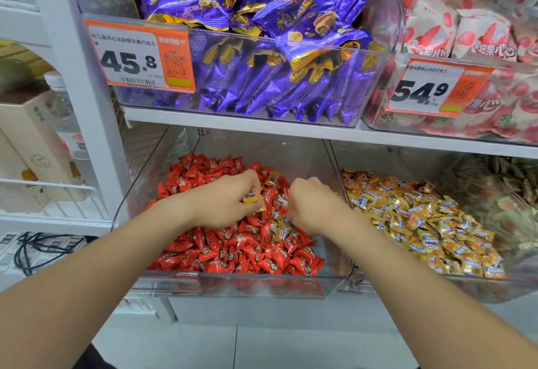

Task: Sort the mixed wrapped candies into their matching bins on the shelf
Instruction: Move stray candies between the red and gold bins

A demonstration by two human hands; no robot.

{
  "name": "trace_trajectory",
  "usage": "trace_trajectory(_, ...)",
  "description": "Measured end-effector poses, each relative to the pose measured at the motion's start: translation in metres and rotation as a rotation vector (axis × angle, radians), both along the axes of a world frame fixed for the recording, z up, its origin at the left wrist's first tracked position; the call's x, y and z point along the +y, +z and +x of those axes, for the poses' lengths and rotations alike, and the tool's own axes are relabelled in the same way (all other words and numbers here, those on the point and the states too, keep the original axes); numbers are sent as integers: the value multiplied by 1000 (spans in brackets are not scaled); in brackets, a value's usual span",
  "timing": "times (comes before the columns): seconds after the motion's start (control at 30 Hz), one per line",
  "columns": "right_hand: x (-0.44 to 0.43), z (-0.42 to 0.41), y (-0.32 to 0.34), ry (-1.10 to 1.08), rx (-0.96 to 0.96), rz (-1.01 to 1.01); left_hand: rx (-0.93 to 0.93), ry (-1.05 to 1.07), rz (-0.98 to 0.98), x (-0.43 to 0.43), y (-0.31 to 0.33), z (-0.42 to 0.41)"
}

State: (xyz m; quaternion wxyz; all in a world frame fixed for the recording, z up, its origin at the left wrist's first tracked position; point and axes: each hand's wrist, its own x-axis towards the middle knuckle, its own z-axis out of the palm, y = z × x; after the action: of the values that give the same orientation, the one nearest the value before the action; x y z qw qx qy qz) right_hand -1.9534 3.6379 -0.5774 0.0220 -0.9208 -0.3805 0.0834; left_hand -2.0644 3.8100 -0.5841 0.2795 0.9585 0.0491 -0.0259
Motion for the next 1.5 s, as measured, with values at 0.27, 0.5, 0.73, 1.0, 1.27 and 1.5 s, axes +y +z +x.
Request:
trace_trajectory(0.27, 4, 2, -16, 68, 141, -109, -10, 133, -118, -9, 9, -2)
trace_trajectory(0.5, 10, -8, -38, 98, 141, -156, 39, 269, -357, -14, 10, 1)
trace_trajectory(0.73, 12, -9, -47, 65, 124, -160, 101, 303, -459, -18, 13, 3)
trace_trajectory(1.0, 3, 2, -4, -53, 461, 224, 32, 415, -376, -7, 14, 0)
trace_trajectory(1.27, -20, -12, 39, -305, 1081, 735, 119, 348, -606, -17, 28, -8)
trace_trajectory(1.5, -80, -4, 58, -334, 489, 784, 286, 462, -1224, -68, 37, -2)
